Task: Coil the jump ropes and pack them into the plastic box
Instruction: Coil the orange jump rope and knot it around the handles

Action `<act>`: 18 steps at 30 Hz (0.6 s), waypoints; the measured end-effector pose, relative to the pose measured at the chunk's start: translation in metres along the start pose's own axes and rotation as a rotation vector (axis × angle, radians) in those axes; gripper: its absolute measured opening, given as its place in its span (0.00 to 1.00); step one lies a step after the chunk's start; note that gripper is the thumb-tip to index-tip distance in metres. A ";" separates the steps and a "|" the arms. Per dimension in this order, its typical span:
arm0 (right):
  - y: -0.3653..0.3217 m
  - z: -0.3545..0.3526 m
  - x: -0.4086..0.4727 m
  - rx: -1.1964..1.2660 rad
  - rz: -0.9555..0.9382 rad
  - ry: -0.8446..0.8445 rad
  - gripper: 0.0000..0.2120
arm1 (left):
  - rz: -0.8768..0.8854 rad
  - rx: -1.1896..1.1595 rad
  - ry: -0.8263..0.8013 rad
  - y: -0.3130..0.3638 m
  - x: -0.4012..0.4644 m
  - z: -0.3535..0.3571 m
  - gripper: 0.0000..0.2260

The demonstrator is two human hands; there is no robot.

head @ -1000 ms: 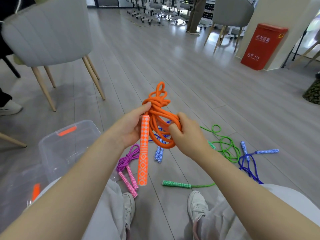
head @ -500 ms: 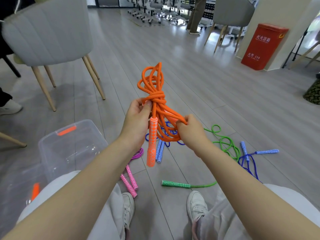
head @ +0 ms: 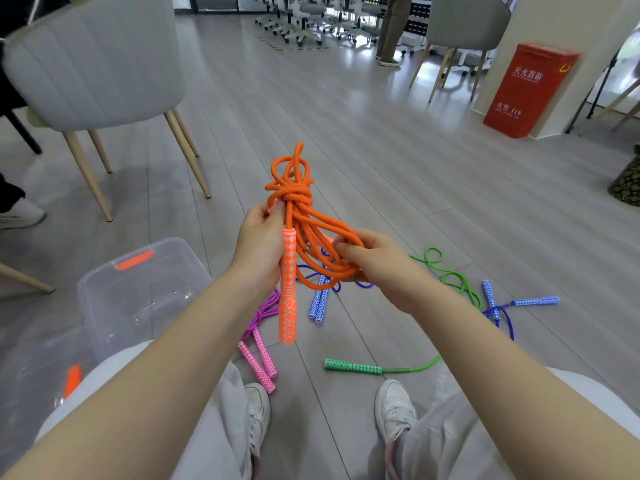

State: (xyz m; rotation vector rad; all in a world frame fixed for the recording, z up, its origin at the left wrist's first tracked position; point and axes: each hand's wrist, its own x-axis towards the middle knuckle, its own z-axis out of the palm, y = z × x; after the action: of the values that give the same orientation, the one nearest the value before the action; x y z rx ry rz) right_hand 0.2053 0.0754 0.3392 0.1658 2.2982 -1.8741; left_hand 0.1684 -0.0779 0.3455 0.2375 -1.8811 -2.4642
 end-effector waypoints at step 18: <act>0.014 0.005 -0.001 -0.672 -0.227 0.368 0.05 | 0.002 0.094 -0.009 -0.011 -0.001 0.005 0.12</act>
State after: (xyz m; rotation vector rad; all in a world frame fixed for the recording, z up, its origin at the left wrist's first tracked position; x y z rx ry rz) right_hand 0.2095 0.0731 0.3246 0.1713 3.1725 -1.1042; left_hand 0.1691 -0.0698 0.3362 0.2273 -2.0021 -2.3824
